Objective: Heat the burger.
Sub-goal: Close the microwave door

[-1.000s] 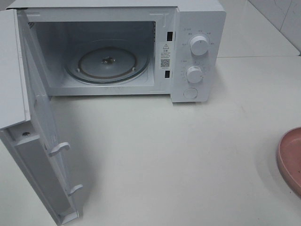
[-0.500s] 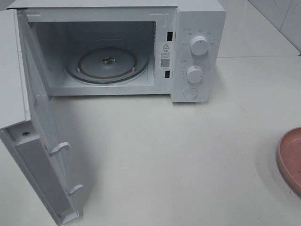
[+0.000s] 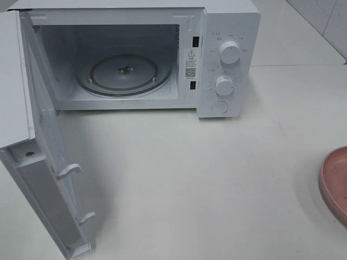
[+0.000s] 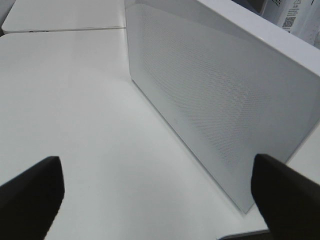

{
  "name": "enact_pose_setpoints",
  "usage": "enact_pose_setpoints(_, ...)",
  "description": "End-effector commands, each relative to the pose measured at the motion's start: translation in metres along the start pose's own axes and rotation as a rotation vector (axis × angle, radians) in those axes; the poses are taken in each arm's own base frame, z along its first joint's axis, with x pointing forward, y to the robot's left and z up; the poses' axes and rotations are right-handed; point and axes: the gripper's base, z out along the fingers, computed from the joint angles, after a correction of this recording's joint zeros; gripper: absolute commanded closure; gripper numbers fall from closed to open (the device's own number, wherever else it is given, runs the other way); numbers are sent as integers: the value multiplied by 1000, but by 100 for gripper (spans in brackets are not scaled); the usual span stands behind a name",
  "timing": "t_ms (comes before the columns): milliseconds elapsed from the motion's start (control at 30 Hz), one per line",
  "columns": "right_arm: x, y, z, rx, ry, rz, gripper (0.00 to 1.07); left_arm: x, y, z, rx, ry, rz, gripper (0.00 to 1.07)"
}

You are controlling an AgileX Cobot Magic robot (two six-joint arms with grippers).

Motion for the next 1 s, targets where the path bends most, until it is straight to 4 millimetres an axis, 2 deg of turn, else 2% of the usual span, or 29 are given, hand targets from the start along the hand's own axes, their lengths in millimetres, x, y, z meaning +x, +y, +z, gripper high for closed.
enact_pose_setpoints(33,1,0,-3,1,-36,-4,31,1,-1,-2,-4,-28,-4,13)
enact_pose_setpoints(1000,1,0,-3,1,-36,-4,31,1,-1,-2,-4,-28,-4,13)
